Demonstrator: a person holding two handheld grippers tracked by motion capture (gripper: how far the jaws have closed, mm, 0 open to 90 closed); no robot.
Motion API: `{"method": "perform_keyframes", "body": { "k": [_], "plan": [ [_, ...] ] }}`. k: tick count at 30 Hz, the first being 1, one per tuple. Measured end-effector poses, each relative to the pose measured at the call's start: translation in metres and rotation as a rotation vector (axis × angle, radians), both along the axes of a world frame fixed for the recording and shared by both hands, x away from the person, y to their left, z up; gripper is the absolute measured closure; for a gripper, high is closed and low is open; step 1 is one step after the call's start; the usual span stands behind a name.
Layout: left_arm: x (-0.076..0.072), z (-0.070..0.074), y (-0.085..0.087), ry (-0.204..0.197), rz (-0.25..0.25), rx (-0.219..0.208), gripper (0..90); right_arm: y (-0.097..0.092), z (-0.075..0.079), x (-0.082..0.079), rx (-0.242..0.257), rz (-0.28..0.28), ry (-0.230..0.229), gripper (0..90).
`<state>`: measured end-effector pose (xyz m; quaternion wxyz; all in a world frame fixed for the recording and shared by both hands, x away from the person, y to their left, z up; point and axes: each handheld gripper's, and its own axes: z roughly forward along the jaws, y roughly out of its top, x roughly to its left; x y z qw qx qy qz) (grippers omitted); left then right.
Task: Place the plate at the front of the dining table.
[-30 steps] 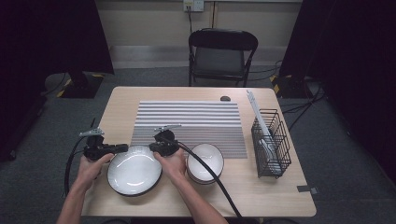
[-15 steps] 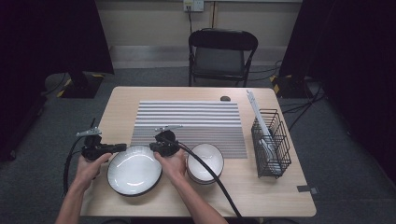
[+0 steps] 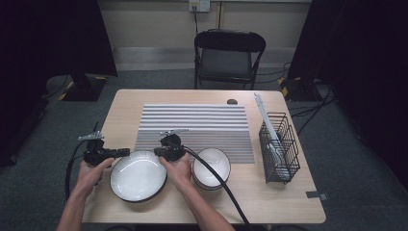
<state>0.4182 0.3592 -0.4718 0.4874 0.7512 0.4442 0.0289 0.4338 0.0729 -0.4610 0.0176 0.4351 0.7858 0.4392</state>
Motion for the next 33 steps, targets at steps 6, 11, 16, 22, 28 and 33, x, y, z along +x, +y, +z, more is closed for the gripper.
{"method": "perform_keyframes", "body": {
  "k": [6,11,16,22,28,33],
  "plan": [
    [0.0,0.0,0.002,0.005,0.006,0.001,86.0,0.002,-0.005,-0.004,0.013,-0.002,-0.004,88.6],
    [0.0,-0.002,0.003,0.013,-0.007,0.001,84.5,0.006,-0.006,-0.004,0.015,0.009,-0.01,88.3],
    [0.0,-0.001,0.002,0.008,-0.008,0.011,84.4,0.007,-0.006,-0.004,0.014,0.016,-0.023,88.1],
    [-0.001,0.0,0.001,0.004,-0.012,0.015,84.8,0.006,-0.005,-0.004,0.009,0.031,-0.017,86.8],
    [0.0,-0.001,0.001,0.007,-0.012,0.002,84.9,0.005,-0.009,-0.008,-0.008,0.035,-0.006,84.0],
    [0.0,-0.001,0.001,0.009,-0.014,0.0,84.9,0.003,-0.011,-0.009,-0.009,0.051,0.006,82.6]
  ]
}}
